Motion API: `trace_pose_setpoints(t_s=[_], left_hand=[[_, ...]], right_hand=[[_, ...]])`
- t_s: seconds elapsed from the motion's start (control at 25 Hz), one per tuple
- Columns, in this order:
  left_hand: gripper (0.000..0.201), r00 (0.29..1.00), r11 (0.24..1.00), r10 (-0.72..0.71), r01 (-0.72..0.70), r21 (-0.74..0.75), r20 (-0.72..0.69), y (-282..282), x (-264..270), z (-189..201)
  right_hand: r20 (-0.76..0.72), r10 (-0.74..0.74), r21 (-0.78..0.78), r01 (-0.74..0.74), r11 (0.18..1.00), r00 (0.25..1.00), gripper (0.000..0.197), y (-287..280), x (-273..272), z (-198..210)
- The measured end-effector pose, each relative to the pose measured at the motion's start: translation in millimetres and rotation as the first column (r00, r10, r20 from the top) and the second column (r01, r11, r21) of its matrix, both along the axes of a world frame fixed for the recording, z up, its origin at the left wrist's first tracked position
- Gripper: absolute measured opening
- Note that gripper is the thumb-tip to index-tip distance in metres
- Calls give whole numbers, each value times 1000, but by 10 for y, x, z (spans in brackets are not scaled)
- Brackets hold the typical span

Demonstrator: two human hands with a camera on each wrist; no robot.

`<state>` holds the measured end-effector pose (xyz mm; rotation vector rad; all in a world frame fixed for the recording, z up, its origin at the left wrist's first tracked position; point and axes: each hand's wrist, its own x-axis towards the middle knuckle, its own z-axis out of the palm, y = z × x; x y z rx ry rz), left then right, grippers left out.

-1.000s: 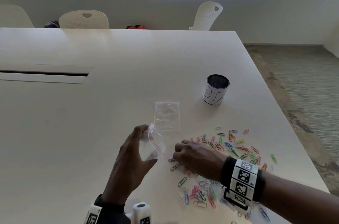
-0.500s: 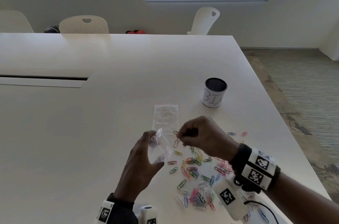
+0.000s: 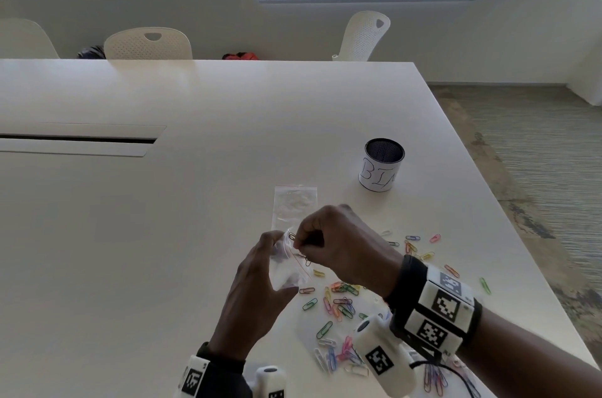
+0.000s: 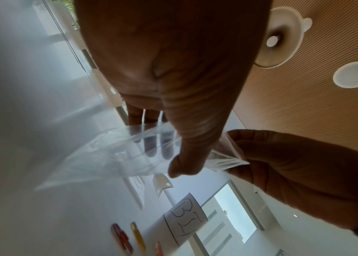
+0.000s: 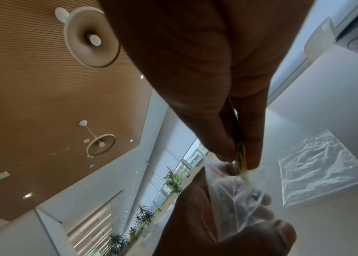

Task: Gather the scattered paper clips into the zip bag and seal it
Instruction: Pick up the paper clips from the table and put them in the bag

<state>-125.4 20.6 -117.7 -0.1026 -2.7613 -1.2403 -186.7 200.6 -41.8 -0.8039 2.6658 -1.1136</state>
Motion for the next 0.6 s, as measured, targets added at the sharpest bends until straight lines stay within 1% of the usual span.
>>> trace_pose_setpoints(t_s=[0.16, 0.28, 0.44, 0.52, 0.6], left_hand=[[68, 1000, 1000, 0, 0, 23, -12, 3, -2, 19], [65, 1000, 1000, 1, -1, 26, -10, 3, -14, 5], [65, 1000, 1000, -11, 11, 7, -7, -15, -16, -7], [62, 1000, 1000, 9, -9, 6, -10, -39, -19, 9], [61, 1000, 1000, 21, -20, 16, -13, -72, -15, 28]], right_hand=[[18, 9, 21, -9, 1000, 1000, 8, -21, -14, 25], [19, 23, 40, -23, 999, 1000, 9, -11, -14, 69], [-17, -19, -19, 19, 1000, 1000, 7, 93, -108, 119], [-57, -69, -20, 68, 997, 996, 7, 178, -197, 38], [-41, -79, 35, 81, 996, 996, 6, 239, -244, -126]])
